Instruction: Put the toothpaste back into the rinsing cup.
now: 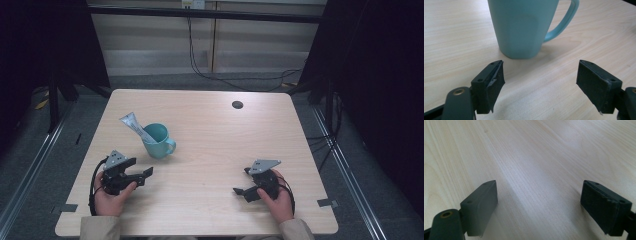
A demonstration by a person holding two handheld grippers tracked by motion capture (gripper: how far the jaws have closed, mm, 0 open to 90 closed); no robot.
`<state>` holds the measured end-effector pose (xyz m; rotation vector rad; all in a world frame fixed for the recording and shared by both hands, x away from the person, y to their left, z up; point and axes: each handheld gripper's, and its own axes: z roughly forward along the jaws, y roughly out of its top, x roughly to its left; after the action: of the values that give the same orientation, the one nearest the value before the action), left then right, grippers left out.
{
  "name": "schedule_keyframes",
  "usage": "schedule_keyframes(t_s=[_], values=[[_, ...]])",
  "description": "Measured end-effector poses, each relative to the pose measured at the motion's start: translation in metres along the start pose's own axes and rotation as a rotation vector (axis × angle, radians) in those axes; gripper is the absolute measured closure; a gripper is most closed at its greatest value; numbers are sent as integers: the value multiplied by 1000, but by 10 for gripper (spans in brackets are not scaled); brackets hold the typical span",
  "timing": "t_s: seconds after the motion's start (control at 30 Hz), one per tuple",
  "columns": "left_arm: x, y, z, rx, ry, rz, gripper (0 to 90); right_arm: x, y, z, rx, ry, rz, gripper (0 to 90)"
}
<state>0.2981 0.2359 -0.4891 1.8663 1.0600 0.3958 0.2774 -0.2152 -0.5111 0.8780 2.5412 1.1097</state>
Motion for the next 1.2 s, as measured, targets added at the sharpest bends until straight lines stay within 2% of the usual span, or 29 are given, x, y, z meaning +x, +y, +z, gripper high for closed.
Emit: schedule_keyframes(t_s=[0.2,0.37,0.57,0.67,0.77,0.97,1.2], values=[[-2,-6,3,39,10,27,220,0,0,0,-1,1,-2,138],[-3,-9,7,57,7,27,219,0,0,0,-1,2,-2,138],[-3,-11,10,93,16,57,217,0,0,0,0,3,-2,138],[-4,-13,12,99,18,54,216,1,0,0,0,4,-3,138],[-4,-13,13,115,23,68,215,1,0,0,0,4,-3,138],[-5,-13,14,136,31,71,211,1,0,0,0,5,-3,138],[-8,-12,18,175,53,107,190,1,0,0,-1,5,-3,138]])
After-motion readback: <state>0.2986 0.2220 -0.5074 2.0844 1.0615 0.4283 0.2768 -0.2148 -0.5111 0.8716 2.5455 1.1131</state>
